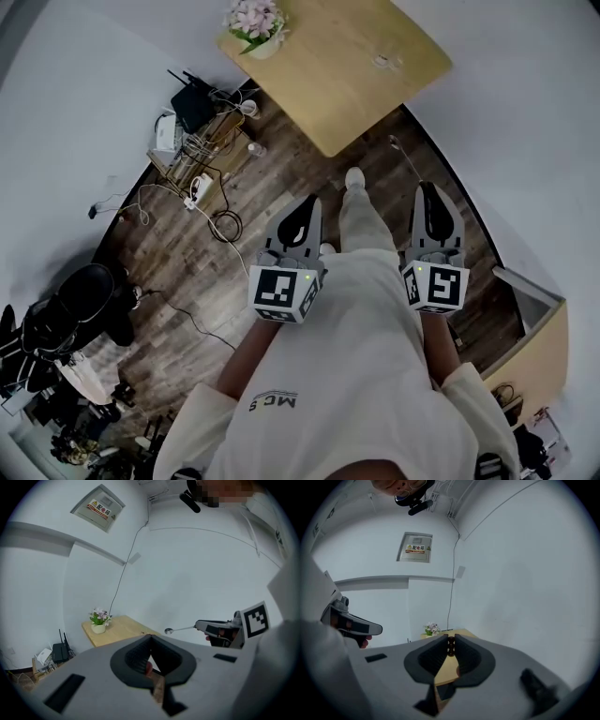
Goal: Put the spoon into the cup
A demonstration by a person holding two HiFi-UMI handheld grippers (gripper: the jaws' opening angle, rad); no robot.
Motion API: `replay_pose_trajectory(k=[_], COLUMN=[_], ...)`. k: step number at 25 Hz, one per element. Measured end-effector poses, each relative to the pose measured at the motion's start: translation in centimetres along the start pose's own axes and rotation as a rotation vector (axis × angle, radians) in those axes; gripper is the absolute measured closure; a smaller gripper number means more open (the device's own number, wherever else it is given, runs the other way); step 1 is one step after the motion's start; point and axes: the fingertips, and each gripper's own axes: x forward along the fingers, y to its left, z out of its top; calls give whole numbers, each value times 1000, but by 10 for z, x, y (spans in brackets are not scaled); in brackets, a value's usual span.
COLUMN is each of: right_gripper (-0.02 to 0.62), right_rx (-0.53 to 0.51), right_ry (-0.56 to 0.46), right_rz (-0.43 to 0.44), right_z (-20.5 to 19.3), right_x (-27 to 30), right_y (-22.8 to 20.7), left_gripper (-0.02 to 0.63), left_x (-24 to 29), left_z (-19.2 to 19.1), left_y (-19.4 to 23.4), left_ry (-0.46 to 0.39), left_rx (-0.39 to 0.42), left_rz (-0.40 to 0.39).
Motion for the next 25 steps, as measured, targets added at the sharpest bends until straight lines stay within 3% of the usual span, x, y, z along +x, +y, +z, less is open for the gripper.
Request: replay_pose_trajectory(k=[11, 25], right_gripper=[538, 538], right_rx=[17, 7], right_ry=[52, 138], right_rz=[16, 50], right_z=[25, -11], right_x=[155, 278], right_y=[-117, -146], left_gripper=[595, 595], left_x=[153, 228], left_z=[85, 96], left_y=[-5, 22], left_ry=[-23, 48], left_rx=[-7, -7], left_rz=[42, 108])
